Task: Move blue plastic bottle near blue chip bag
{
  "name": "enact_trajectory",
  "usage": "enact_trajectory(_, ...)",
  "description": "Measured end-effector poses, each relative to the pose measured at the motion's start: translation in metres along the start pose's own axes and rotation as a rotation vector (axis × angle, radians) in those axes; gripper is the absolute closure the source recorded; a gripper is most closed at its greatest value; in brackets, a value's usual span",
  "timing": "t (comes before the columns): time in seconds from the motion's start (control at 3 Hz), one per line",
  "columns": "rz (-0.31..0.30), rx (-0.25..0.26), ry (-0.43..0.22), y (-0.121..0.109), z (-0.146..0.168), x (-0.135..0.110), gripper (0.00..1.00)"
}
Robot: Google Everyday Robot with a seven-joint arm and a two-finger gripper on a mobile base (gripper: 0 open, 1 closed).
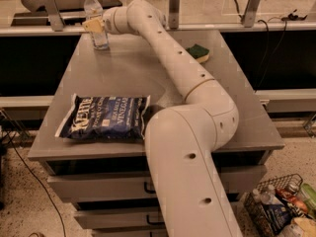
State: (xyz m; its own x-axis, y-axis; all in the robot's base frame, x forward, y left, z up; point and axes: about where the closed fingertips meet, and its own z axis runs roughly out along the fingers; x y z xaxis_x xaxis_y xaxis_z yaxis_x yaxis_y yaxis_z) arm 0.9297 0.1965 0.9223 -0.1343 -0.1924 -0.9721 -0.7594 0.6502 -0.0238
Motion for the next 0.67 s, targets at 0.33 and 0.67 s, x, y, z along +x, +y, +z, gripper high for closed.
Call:
enact_trajectory(0.33,0.028,-0.013,0.024,0.001,-0.005,0.001,0.65)
enact_trajectory(0.67,0.035,-0.029,0.039,0.000,-0.020,0.000,0.87)
